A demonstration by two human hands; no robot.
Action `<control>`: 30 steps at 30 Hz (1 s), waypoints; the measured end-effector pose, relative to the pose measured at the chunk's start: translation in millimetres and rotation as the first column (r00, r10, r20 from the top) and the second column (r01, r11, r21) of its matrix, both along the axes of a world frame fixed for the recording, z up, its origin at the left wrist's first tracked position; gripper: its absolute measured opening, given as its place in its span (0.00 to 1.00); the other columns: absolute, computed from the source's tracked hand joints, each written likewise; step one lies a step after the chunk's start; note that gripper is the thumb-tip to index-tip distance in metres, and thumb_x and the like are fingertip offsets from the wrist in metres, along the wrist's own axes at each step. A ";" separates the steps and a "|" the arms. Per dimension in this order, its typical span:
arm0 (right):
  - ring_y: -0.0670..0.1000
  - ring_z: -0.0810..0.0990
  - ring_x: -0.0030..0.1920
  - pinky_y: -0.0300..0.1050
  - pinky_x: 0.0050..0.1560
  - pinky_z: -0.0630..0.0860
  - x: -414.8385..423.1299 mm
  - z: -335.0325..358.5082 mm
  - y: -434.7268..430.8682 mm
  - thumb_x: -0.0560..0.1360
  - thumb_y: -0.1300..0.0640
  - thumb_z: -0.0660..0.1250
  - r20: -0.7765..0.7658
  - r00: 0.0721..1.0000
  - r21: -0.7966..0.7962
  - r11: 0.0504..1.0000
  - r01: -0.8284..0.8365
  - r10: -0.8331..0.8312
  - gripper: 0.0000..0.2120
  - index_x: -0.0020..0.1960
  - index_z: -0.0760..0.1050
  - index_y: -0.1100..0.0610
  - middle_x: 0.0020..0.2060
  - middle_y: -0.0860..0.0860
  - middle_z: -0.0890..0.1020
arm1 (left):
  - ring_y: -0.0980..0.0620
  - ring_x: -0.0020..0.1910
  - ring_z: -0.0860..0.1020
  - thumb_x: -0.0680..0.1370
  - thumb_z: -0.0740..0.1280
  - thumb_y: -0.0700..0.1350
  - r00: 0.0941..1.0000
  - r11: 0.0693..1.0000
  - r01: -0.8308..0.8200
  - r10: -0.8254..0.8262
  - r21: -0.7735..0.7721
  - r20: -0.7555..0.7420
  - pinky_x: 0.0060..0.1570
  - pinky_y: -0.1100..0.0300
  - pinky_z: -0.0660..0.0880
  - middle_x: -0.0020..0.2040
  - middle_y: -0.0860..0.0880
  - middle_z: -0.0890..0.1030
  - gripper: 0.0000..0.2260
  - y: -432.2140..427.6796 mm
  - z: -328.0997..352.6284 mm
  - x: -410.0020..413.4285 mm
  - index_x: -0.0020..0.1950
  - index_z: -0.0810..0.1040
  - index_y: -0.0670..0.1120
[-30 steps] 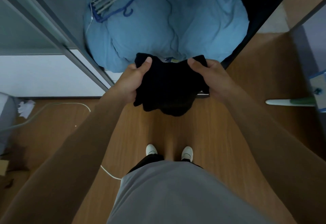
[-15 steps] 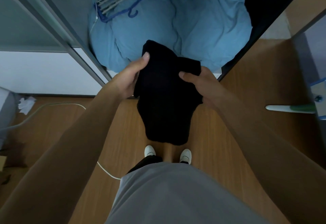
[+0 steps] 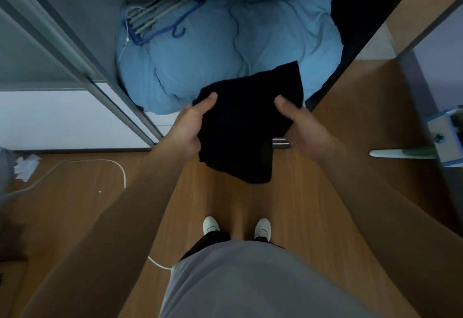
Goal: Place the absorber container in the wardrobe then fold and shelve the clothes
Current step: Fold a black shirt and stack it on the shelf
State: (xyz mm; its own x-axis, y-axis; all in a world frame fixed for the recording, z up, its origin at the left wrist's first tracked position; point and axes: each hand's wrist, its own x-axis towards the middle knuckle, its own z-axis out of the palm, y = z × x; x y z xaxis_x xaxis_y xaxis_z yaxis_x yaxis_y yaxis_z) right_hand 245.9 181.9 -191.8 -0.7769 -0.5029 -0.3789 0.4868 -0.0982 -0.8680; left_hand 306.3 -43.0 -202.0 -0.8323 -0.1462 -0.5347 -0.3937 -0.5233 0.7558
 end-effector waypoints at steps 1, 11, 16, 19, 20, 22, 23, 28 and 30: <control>0.50 0.79 0.66 0.48 0.70 0.71 4.9 -3.3 -1.6 0.77 0.51 0.69 -0.076 0.996 0.120 0.992 -0.043 0.053 0.25 0.72 0.71 0.57 0.65 0.52 0.80 | 0.47 0.57 0.83 0.76 0.73 0.53 1.000 1.000 0.016 -0.016 -0.003 0.025 0.51 0.55 0.82 0.59 0.46 0.85 0.20 0.5 3.3 -2.5 0.66 0.79 0.46; 0.51 0.85 0.56 0.49 0.58 0.81 7.8 6.5 -17.3 0.80 0.52 0.68 0.063 0.987 0.093 0.986 0.139 -0.145 0.15 0.64 0.78 0.57 0.56 0.53 0.86 | 0.50 0.63 0.80 0.79 0.70 0.51 0.981 0.985 0.164 -0.168 -0.052 -0.096 0.57 0.58 0.79 0.63 0.49 0.82 0.17 -7.8 -13.6 18.4 0.67 0.77 0.50; 0.54 0.85 0.55 0.53 0.60 0.80 -0.5 3.6 -6.7 0.81 0.51 0.67 0.012 0.997 0.278 0.958 0.071 -0.078 0.13 0.59 0.81 0.58 0.55 0.55 0.86 | 0.47 0.58 0.83 0.78 0.71 0.53 0.999 0.985 0.011 -0.020 -0.174 -0.046 0.59 0.52 0.79 0.58 0.46 0.85 0.18 -8.5 -19.8 10.6 0.63 0.80 0.45; 0.57 0.85 0.55 0.53 0.60 0.80 -3.4 -2.8 -1.1 0.81 0.53 0.66 -0.062 0.995 0.380 0.921 0.090 -0.072 0.11 0.55 0.82 0.59 0.52 0.57 0.86 | 0.45 0.57 0.83 0.76 0.72 0.53 0.998 0.989 -0.055 0.056 -0.135 -0.001 0.54 0.53 0.81 0.57 0.44 0.85 0.21 -17.5 -23.5 12.8 0.63 0.79 0.42; 0.56 0.85 0.53 0.51 0.57 0.81 -3.3 -3.2 -1.4 0.81 0.54 0.67 -0.074 0.994 0.390 0.915 0.107 -0.085 0.10 0.53 0.83 0.59 0.50 0.56 0.87 | 0.46 0.56 0.84 0.77 0.72 0.53 0.999 0.992 -0.052 0.052 -0.118 0.002 0.52 0.54 0.81 0.56 0.44 0.85 0.19 -19.5 -24.1 13.2 0.62 0.79 0.42; 0.54 0.86 0.50 0.48 0.53 0.82 -2.1 -3.3 -4.7 0.81 0.54 0.67 -0.080 0.988 0.368 0.917 0.154 -0.134 0.10 0.52 0.83 0.60 0.47 0.54 0.87 | 0.47 0.54 0.85 0.77 0.71 0.52 0.998 0.995 -0.058 0.060 -0.079 0.024 0.48 0.56 0.82 0.54 0.45 0.86 0.16 -20.7 -22.6 14.0 0.60 0.81 0.43; 0.54 0.86 0.51 0.49 0.54 0.82 -1.0 -3.4 -6.1 0.80 0.54 0.67 -0.072 0.987 0.334 0.929 0.161 -0.145 0.11 0.54 0.83 0.60 0.49 0.55 0.87 | 0.47 0.53 0.85 0.77 0.71 0.52 0.996 0.996 -0.074 0.076 -0.058 0.044 0.46 0.56 0.82 0.53 0.46 0.86 0.15 -20.6 -21.3 13.6 0.59 0.81 0.44; 0.53 0.83 0.58 0.48 0.60 0.80 11.6 -5.4 -12.1 0.79 0.59 0.68 -0.116 0.993 0.349 0.937 0.004 0.039 0.15 0.66 0.76 0.58 0.59 0.55 0.84 | 0.48 0.50 0.86 0.77 0.71 0.52 0.990 0.997 -0.054 0.060 -0.049 0.128 0.42 0.57 0.82 0.51 0.46 0.87 0.15 -25.2 -16.7 11.2 0.60 0.81 0.45; 0.54 0.83 0.59 0.47 0.61 0.80 12.6 -7.1 -11.8 0.81 0.60 0.66 -0.136 0.990 0.370 0.929 0.021 0.032 0.14 0.66 0.76 0.61 0.59 0.56 0.84 | 0.50 0.47 0.86 0.77 0.72 0.54 0.988 0.983 0.021 0.007 -0.181 0.154 0.38 0.60 0.82 0.50 0.47 0.87 0.15 -29.7 -16.3 10.3 0.58 0.80 0.45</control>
